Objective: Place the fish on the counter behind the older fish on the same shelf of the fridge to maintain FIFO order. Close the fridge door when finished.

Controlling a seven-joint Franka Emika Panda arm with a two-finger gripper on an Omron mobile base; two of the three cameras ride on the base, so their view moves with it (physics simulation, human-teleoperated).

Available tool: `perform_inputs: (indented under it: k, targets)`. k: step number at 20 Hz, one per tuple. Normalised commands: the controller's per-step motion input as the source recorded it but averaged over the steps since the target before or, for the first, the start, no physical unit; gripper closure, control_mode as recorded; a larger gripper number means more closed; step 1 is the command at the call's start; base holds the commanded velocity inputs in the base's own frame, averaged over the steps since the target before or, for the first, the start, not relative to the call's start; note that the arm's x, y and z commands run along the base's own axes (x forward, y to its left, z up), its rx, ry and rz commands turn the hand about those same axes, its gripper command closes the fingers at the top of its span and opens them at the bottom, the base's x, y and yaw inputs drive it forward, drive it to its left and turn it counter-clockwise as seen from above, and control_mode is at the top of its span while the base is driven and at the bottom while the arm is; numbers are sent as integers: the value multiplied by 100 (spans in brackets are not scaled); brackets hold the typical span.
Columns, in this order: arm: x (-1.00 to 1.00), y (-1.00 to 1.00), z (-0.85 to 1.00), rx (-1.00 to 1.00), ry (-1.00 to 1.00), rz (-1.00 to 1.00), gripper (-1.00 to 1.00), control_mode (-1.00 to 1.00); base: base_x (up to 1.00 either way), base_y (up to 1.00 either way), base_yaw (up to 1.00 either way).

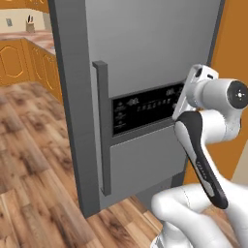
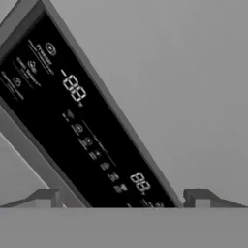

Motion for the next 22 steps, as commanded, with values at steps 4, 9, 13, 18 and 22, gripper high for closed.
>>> perform_inputs:
  k: [4,9,13,18,22]
  targets:
    - [82,1,-11,0,0,0,-100,-100,0,0,0]
    - [73,25,-16,0,0,-8,-100,-100,0,0,0]
    - [71,16,-10,0,0,-11,-100,-100,0,0,0]
    - [64,4,-3,0,0,-14,-100,-100,0,0,0]
    - [57,12,0,0,0,-16,-100,-100,0,0,0]
